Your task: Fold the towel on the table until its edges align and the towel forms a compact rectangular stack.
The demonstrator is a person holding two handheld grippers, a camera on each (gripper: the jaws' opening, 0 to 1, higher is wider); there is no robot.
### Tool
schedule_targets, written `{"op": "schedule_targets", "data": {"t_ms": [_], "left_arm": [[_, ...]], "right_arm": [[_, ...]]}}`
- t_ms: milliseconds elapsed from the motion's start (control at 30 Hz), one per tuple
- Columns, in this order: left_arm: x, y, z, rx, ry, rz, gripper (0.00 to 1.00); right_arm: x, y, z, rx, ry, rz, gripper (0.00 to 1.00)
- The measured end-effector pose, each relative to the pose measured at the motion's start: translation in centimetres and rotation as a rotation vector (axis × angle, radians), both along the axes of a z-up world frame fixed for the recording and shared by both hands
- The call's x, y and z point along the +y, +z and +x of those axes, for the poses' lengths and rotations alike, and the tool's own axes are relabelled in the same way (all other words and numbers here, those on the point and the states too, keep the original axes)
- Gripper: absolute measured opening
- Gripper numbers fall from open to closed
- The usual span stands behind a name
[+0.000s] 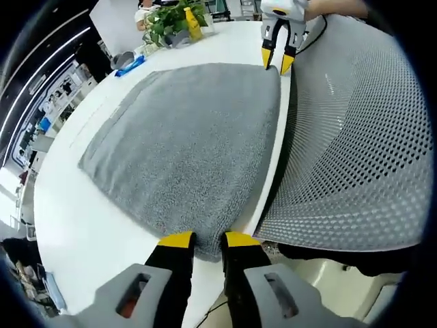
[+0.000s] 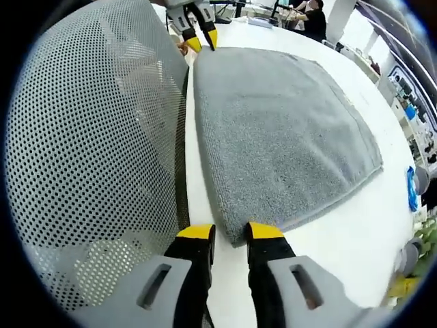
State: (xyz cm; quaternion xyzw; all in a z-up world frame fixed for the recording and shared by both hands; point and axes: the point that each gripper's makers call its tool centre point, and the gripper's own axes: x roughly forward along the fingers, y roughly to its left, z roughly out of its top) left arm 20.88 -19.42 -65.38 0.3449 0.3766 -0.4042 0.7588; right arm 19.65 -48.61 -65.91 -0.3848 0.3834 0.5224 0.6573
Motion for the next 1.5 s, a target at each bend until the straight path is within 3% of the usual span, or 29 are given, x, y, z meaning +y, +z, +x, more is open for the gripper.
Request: {"op": "schedule_targets", "data": {"t_ms": [100,233,300,533,633,700,833,1100,1500], "left_arm": [[-0.4,-0.1,0.2,-0.001,0.015,-0.004,0.13],[-0.8,0.5,0.1,-0.031,0.034,0.019,0.09],[-1.2,1.3,0.5,-0.068,0.06,-0.026,0.07],[-1.4,2.5,1.1,-0.08,0.135,-0.097,0.04],[-2.3,4.4,1.9,-0.108,0.205,-0.222,0.04],[-2.5,5.0,2.1,-0.093,0.255,-0.288,0.04],[-2.2,5.2,2.4,-0.105,0.278,-0.296,0.03],[-1.1,7.6,3.0,-0.165,0.366,-0.395,0.03],[-0.5,9.3,3.5,-0.221,0.408,-0.444,0.03]], "right_arm": [[0.0,-0.1,0.3,0.0,-0.024,0.0,0.12],[0.1,-0.1,0.4,-0.02,0.008,-0.018,0.1],[0.0,-0.1,0.7,-0.022,-0.003,-0.014,0.08],[0.1,0.0,1.0,-0.002,-0.055,0.011,0.02],[0.7,1.1,1.2,0.022,-0.141,0.099,0.0],[0.8,1.9,1.5,0.023,-0.179,0.144,0.0],[0.7,3.6,2.5,0.022,-0.282,0.242,0.0],[0.6,7.0,4.2,-0.012,-0.445,0.427,0.0],[0.0,8.7,5.3,-0.066,-0.516,0.487,0.0]]}}
